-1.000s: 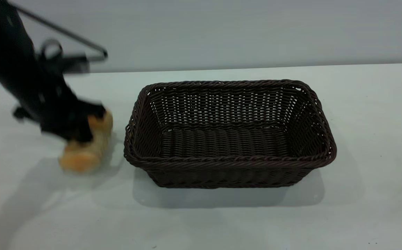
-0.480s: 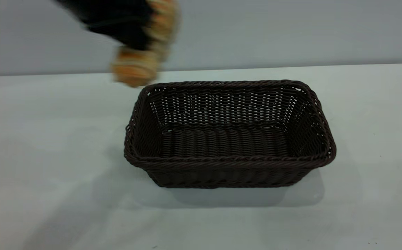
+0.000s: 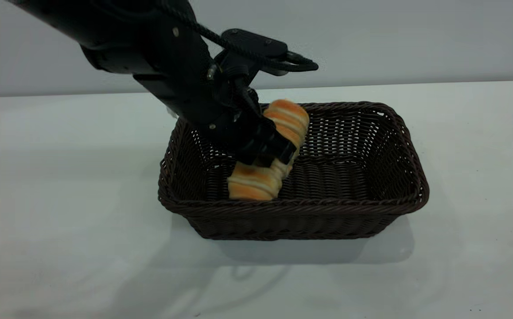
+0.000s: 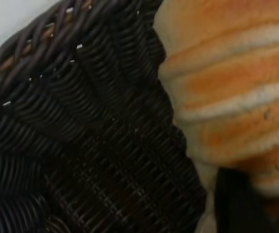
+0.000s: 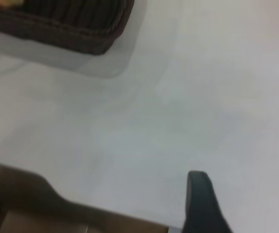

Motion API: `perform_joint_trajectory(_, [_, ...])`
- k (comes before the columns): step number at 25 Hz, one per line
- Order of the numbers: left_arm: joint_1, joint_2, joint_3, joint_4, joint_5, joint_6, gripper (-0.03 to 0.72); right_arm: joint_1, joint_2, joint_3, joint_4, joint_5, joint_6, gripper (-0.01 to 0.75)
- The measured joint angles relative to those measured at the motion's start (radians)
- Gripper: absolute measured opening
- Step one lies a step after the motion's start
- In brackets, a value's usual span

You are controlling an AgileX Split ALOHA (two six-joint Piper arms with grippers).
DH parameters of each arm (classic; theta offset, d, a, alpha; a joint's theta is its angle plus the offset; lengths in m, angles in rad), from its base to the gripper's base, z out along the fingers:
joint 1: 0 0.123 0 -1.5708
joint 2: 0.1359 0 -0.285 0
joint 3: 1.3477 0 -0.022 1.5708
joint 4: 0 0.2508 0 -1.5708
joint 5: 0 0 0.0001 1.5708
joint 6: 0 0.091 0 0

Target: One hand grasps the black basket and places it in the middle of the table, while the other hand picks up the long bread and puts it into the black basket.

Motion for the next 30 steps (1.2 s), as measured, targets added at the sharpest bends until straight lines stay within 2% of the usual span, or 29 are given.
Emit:
perform_joint_trajectory(5, [0.002,-0.03,0.0,-0.001,0.011,-0.002,0.526,0.0,-0.061,0.001,-0.012,0.0,0.018,0.474])
perform_joint_trajectory(8, [0.017,-0.106,0.0,0.002,0.09,0.0,0.599,0.0,-0.097,0.001,-0.013,0.0,0.019,0.474])
perform_joint_trajectory(13, [0.06,-0.343,0.0,0.065,0.326,0.0,0.595,0.005,-0.13,0.001,-0.015,0.002,0.02,0.474])
perform_joint_trajectory(19, [0.063,-0.704,0.0,0.131,0.662,0.0,0.584,0.079,-0.13,0.001,-0.016,0.002,0.022,0.474])
perform_joint_trajectory(26, [0.063,-1.051,0.001,0.145,1.041,-0.07,0.584,0.082,-0.13,0.001,-0.016,0.002,0.022,0.474])
perform_joint_trajectory(28, [0.063,-1.128,0.013,0.154,1.133,-0.103,0.584,0.082,-0.13,0.001,-0.015,0.002,0.022,0.474])
perform_joint_trajectory(30, [0.063,-1.211,0.06,0.164,1.165,-0.135,0.584,0.082,-0.131,0.001,-0.015,0.002,0.022,0.473])
